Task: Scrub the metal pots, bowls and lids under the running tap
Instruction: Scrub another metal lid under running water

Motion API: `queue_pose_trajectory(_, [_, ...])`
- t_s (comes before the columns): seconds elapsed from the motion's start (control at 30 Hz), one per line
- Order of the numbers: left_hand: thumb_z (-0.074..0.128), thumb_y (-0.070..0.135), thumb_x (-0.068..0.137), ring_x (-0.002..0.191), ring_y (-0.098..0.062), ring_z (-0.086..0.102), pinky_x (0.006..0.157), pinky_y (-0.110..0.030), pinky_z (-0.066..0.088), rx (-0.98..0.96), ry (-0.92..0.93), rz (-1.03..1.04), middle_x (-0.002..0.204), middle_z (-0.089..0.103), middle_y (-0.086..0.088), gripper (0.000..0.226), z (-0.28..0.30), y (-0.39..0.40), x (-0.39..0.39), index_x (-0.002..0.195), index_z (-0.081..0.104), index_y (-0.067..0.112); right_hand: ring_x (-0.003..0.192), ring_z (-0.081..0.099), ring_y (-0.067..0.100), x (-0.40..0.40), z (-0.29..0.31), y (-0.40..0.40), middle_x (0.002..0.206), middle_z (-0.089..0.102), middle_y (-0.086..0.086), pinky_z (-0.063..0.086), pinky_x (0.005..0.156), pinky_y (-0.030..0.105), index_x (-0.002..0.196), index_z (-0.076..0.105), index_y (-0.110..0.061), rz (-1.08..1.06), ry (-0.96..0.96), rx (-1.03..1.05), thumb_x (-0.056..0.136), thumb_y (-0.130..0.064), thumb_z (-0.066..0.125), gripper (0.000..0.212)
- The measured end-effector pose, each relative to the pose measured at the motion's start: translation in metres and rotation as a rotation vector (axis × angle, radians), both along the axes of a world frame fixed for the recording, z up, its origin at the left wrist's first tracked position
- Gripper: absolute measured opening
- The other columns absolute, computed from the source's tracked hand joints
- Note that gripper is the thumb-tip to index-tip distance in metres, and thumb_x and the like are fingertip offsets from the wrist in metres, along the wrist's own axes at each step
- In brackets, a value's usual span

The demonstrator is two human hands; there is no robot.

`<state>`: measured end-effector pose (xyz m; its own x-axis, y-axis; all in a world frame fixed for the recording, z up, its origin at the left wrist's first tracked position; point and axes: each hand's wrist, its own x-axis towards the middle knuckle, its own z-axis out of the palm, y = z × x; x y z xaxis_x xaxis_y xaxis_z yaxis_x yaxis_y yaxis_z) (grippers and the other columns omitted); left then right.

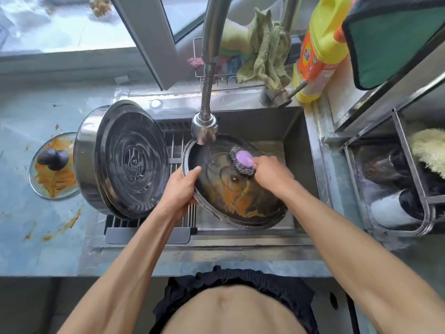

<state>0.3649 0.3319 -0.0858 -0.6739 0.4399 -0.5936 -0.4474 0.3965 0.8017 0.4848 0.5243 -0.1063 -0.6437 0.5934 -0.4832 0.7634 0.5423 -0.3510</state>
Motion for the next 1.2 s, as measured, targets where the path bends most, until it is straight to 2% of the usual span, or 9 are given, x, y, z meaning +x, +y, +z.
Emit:
queue_pose_trajectory(0.1, [0.06, 0.022, 0.095, 0.081, -0.035, 0.063, 0.077, -0.053, 0.053, -0.005, 0.036, 0.001, 0.089, 0.068, -0.02, 0.014, 0.004, -0.002, -0.005, 0.096, 0.067, 0.01, 0.112, 0.06, 0.038, 0.001, -0.006, 0.009, 0.122, 0.062, 0.017, 0.047, 0.084, 0.039, 0.129, 0.059, -0.016, -0.027, -0.079, 0.055, 0.092, -0.01, 0.044, 0.041])
queue_pose_trajectory(0.27, [0.053, 0.018, 0.103, 0.059, -0.019, 0.067, 0.045, -0.027, 0.05, -0.062, 0.086, 0.008, 0.079, 0.07, -0.009, 0.015, 0.003, 0.008, -0.008, 0.093, 0.063, 0.015, 0.088, 0.062, 0.037, -0.016, 0.0, -0.04, 0.101, 0.066, 0.014, 0.045, 0.069, 0.036, 0.115, 0.063, -0.017, 0.096, 0.091, -0.04, 0.094, -0.01, 0.044, 0.029])
queue_pose_trajectory(0.43, [0.056, 0.021, 0.103, 0.078, -0.028, 0.073, 0.071, -0.045, 0.06, -0.063, 0.096, 0.029, 0.09, 0.077, -0.012, 0.015, 0.0, -0.005, -0.009, 0.096, 0.067, 0.015, 0.101, 0.063, 0.039, -0.002, -0.007, -0.011, 0.11, 0.066, 0.018, 0.043, 0.074, 0.036, 0.116, 0.064, -0.016, -0.017, 0.029, -0.051, 0.086, -0.007, 0.042, 0.038])
queue_pose_trajectory(0.53, [0.056, 0.024, 0.104, 0.073, -0.022, 0.074, 0.066, -0.04, 0.06, -0.056, 0.135, 0.03, 0.082, 0.077, -0.004, 0.017, -0.002, -0.004, -0.007, 0.094, 0.067, 0.017, 0.1, 0.061, 0.039, 0.002, -0.003, -0.018, 0.11, 0.065, 0.018, 0.046, 0.076, 0.037, 0.113, 0.064, -0.015, -0.029, 0.022, -0.063, 0.089, -0.009, 0.043, 0.032])
queue_pose_trajectory(0.67, [0.051, 0.038, 0.106, 0.068, -0.016, 0.069, 0.053, -0.029, 0.052, -0.069, 0.171, 0.022, 0.077, 0.072, 0.0, 0.031, 0.0, 0.013, -0.007, 0.086, 0.066, 0.02, 0.075, 0.059, 0.029, -0.011, 0.02, -0.065, 0.085, 0.065, 0.008, 0.049, 0.065, 0.038, 0.106, 0.067, -0.02, 0.074, 0.23, -0.168, 0.098, -0.014, 0.044, 0.025])
queue_pose_trajectory(0.8, [0.044, 0.048, 0.107, 0.076, -0.02, 0.068, 0.064, -0.033, 0.053, -0.058, 0.093, 0.097, 0.089, 0.071, -0.008, 0.038, 0.001, 0.021, -0.009, 0.092, 0.065, 0.021, 0.082, 0.06, 0.034, -0.015, 0.027, -0.07, 0.089, 0.066, 0.012, 0.051, 0.074, 0.042, 0.102, 0.067, -0.021, 0.08, 0.312, -0.236, 0.099, -0.02, 0.044, 0.023])
queue_pose_trajectory(0.93, [0.044, 0.045, 0.108, 0.074, -0.016, 0.074, 0.054, -0.033, 0.056, -0.047, 0.192, 0.076, 0.083, 0.076, 0.002, 0.037, -0.001, 0.019, -0.006, 0.09, 0.068, 0.024, 0.082, 0.062, 0.036, -0.001, 0.011, -0.045, 0.085, 0.063, 0.009, 0.052, 0.072, 0.039, 0.094, 0.065, -0.023, -0.019, 0.17, -0.186, 0.095, -0.016, 0.045, 0.021])
queue_pose_trajectory(1.03, [0.048, 0.042, 0.107, 0.079, -0.016, 0.071, 0.07, -0.037, 0.058, -0.03, 0.245, 0.064, 0.082, 0.074, 0.001, 0.035, -0.007, 0.019, -0.01, 0.088, 0.069, 0.022, 0.084, 0.061, 0.035, 0.001, 0.021, -0.065, 0.088, 0.065, 0.01, 0.05, 0.073, 0.042, 0.101, 0.065, -0.023, 0.056, 0.221, -0.224, 0.098, -0.019, 0.044, 0.022])
queue_pose_trajectory(1.2, [0.051, 0.032, 0.108, 0.084, -0.009, 0.071, 0.074, -0.027, 0.056, 0.003, 0.251, 0.084, 0.087, 0.075, 0.006, 0.026, -0.012, 0.02, -0.007, 0.095, 0.07, 0.02, 0.082, 0.059, 0.035, 0.003, 0.015, -0.056, 0.091, 0.065, 0.014, 0.045, 0.067, 0.041, 0.105, 0.064, -0.022, -0.008, 0.234, -0.18, 0.1, -0.02, 0.042, 0.023])
